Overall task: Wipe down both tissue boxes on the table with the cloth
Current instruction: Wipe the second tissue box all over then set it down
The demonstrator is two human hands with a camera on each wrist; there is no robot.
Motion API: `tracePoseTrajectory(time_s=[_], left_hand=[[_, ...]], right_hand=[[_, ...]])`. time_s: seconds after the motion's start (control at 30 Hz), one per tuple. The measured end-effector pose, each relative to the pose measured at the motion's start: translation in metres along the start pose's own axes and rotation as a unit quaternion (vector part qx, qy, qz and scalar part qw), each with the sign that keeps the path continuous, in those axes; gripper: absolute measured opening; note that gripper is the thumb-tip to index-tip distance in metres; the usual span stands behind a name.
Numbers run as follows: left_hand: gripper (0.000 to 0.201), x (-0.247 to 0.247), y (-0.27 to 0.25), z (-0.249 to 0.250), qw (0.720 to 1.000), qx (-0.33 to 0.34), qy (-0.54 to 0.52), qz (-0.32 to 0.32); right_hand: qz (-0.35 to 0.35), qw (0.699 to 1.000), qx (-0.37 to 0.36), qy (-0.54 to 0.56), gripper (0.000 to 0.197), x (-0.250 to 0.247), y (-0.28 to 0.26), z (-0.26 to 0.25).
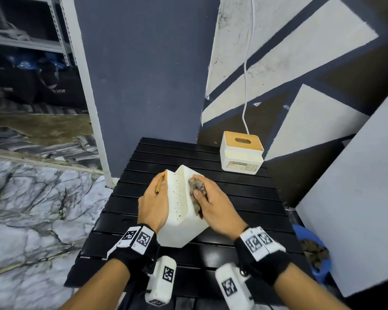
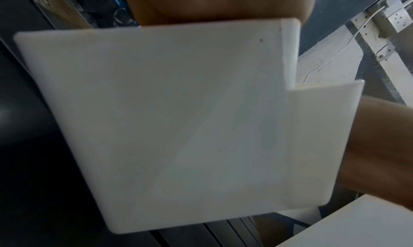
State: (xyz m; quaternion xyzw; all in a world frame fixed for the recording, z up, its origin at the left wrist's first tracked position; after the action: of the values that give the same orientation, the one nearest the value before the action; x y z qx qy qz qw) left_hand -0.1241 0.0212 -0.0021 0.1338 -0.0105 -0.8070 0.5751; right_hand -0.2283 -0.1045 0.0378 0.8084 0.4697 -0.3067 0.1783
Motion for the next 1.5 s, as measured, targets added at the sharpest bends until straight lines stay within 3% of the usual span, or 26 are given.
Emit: tracePoseTrajectory(time_s=[0.13, 0.23, 0.47, 0.63, 0.87, 1.03, 1.13, 1.23, 1.37, 1.5], left_hand=[[0.033, 0.000, -0.002, -0.001, 1.000, 0.007, 0.013, -0.012], [0.032, 0.002, -0.002, -0.001, 1.000, 0.007, 0.010, -0.006], [0.031, 0.004, -0.011, 0.002, 0.998, -0.011, -0.016, 0.059], [0.031, 0.010, -0.026, -0.002, 0.996, -0.032, -0.033, 0.081], [0.023, -0.024, -0.034, -0.023, 0.998, -0.038, -0.020, 0.037], [0.023, -0.055, -0.018, -0.012, 0.995, 0.050, 0.074, 0.035], [0.034, -0.057, -0.002, 0.007, 0.990, 0.125, 0.057, -0.027], [0.052, -0.049, 0.011, 0.023, 0.964, 0.195, 0.093, -0.157], [0.063, -0.034, 0.021, 0.036, 0.914, 0.220, 0.146, -0.309], [0.081, -0.014, 0.016, 0.033, 0.875, 0.230, 0.201, -0.376]], right_hand=[[-0.012, 0.999, 0.050, -0.006, 0.035, 0.000, 0.053, -0.009], [-0.017, 0.997, 0.074, -0.011, 0.034, 0.000, 0.063, -0.010], [0.025, 0.997, 0.049, 0.058, 0.047, 0.008, -0.009, -0.002], [0.043, 0.994, 0.098, 0.018, 0.061, 0.006, -0.029, -0.003], [-0.040, 0.994, 0.029, -0.095, 0.062, -0.015, -0.011, -0.016], [-0.124, 0.982, -0.046, -0.136, 0.061, -0.048, 0.004, -0.013], [-0.172, 0.970, -0.052, -0.167, 0.064, -0.060, 0.012, -0.008], [-0.208, 0.961, -0.048, -0.176, 0.066, -0.068, 0.019, -0.003], [-0.221, 0.958, -0.041, -0.176, 0.068, -0.080, 0.026, 0.003], [-0.195, 0.966, -0.035, -0.169, 0.067, -0.085, 0.025, 0.014]])
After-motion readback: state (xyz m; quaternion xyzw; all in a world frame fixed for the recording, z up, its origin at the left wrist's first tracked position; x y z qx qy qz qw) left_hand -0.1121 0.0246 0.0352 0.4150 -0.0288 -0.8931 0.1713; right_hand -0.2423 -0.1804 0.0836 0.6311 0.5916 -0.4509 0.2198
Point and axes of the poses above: each hand's wrist, its own y-axis towards the middle knuckle, its own x-axis out of the palm, z = x × y, the point moved 1 cm from there along y, towards the middle knuckle, and after that the axes turned 14 degrees about x, right-handed, at the moved point
